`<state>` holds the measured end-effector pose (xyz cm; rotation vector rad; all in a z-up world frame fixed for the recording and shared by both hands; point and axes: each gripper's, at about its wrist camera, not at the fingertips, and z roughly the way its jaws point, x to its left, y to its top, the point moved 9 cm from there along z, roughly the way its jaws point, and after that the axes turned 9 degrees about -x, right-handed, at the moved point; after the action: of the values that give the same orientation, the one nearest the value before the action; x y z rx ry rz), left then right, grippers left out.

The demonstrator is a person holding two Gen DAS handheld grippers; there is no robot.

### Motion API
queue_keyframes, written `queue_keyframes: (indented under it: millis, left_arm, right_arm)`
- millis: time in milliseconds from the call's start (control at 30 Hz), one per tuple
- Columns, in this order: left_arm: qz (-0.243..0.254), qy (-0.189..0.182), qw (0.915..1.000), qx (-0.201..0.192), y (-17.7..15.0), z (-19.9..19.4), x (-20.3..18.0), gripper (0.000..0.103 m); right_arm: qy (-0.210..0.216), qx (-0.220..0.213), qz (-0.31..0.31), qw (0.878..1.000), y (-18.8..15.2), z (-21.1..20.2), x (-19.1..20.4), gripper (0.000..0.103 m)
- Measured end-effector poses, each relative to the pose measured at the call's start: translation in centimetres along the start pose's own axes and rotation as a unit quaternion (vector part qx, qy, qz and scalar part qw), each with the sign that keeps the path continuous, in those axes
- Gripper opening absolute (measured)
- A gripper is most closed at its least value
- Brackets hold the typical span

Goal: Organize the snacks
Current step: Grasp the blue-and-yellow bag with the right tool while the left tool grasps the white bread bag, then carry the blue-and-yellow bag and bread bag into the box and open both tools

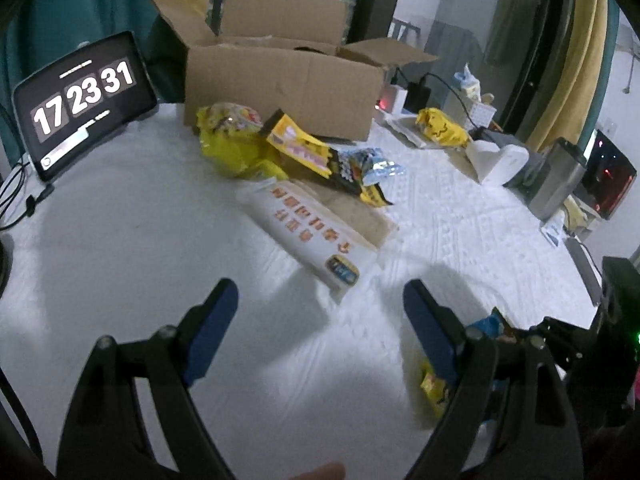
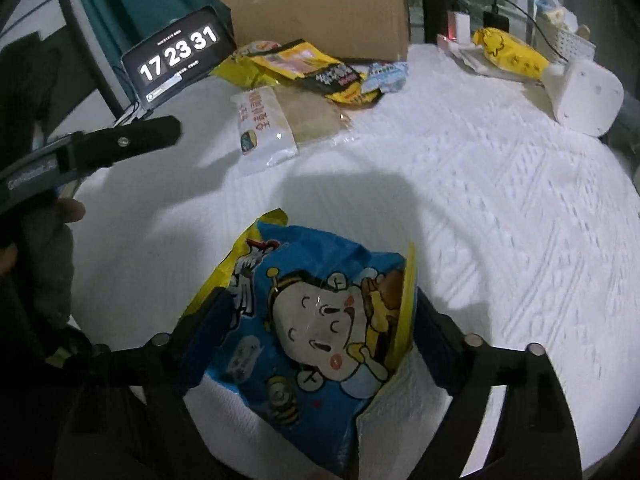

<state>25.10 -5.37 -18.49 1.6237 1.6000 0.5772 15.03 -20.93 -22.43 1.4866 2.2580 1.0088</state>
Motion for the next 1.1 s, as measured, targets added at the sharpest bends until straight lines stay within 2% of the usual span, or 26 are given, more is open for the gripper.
queue_keyframes:
  millis: [33,100,200,267,300,367,467,533,633,733,933,1100]
  left_arm:
    - [0.000,0.001,1.0000,0.005,0.1,0.4,-0.1,0.086]
    - [0.001,0.001,0.9999,0.017,0.2,1.6,-0.5,0.086]
    - [0.004,0.007,0.9994,0.033,0.5,3.6,-1.2,0.086]
    - [0.003,0.013,0.9989,0.044,0.7,5.0,-1.5,0.086]
    - [0.001,0.016,0.9987,0.048,0.9,5.7,-1.6,0.087]
    - [0.001,0.020,0.9984,0.052,1.3,7.0,-1.9,0.094]
    - [-0.002,0.032,0.9973,0.066,1.8,9.0,-2.2,0.095]
    - [0.002,0.047,0.9967,0.067,2.3,9.9,-2.4,0.095]
    - [0.026,0.069,0.9953,0.062,3.0,11.4,-2.6,0.096]
    - [0.070,0.111,0.9889,0.070,3.1,13.2,-2.5,0.099]
    - [0.099,0.134,0.9828,0.080,2.8,13.7,-1.3,0.099]
    - [0.099,0.129,0.9831,0.084,1.2,11.8,-0.3,0.099]
  right_arm:
    - [0.011,0.000,-0.001,1.000,0.2,0.1,0.0,0.076]
    - [0.021,-0.002,0.001,1.000,0.7,0.2,-0.4,0.072]
    - [0.014,-0.009,-0.002,1.000,1.5,0.4,-1.8,0.069]
    - [0.013,-0.022,0.007,1.000,2.6,0.1,-3.5,0.062]
    - [0.014,-0.026,0.011,1.000,3.1,0.0,-4.1,0.054]
    - [-0.004,-0.036,0.009,0.999,4.4,-0.1,-5.8,0.052]
    - [-0.010,-0.041,0.015,0.999,5.6,0.3,-8.1,0.051]
    - [-0.012,-0.047,0.018,0.999,6.4,0.3,-9.2,0.045]
    - [-0.015,-0.058,0.030,0.998,7.4,0.2,-10.9,0.045]
    - [-0.016,-0.062,0.041,0.997,7.9,0.6,-12.4,0.045]
    - [-0.005,-0.060,0.054,0.997,7.9,1.6,-12.5,0.045]
    - [0.000,-0.056,0.053,0.997,8.0,2.2,-11.8,0.045]
